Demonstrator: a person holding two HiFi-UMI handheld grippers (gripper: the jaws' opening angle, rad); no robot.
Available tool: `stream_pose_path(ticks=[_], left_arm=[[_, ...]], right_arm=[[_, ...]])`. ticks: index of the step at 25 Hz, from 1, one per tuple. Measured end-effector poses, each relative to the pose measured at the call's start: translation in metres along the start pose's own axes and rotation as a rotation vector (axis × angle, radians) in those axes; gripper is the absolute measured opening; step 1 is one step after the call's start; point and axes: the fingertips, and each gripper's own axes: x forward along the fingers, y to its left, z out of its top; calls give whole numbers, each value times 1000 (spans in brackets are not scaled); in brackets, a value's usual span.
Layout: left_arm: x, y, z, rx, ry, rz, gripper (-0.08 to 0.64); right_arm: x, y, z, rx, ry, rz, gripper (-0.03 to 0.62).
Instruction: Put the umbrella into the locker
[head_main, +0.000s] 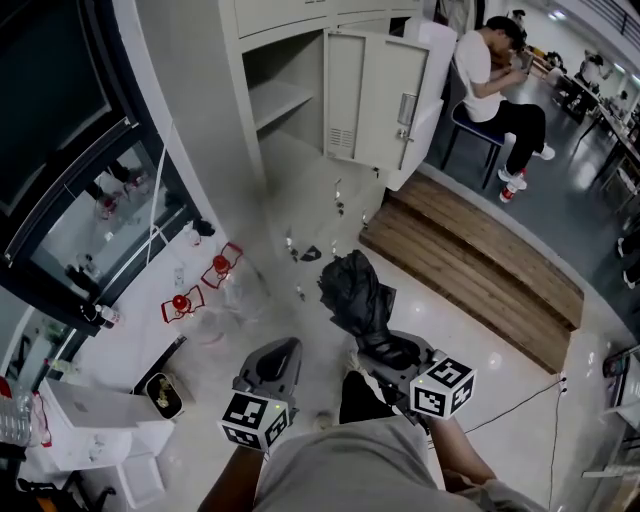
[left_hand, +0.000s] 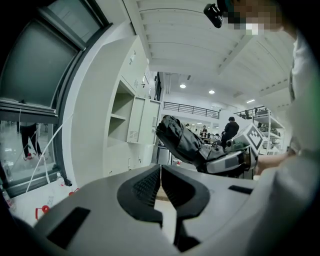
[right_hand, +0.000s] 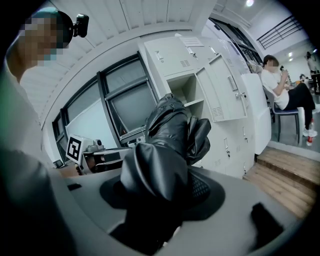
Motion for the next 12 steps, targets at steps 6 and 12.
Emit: stream_pose_path(ticks=[6, 12], left_arm=[[51, 23, 13, 0, 0, 12, 20], [113, 45, 33, -5, 3, 21, 20]], right_arm=[[27, -46, 22, 7, 1, 19, 247], [52, -105, 54, 3, 12, 28, 247]])
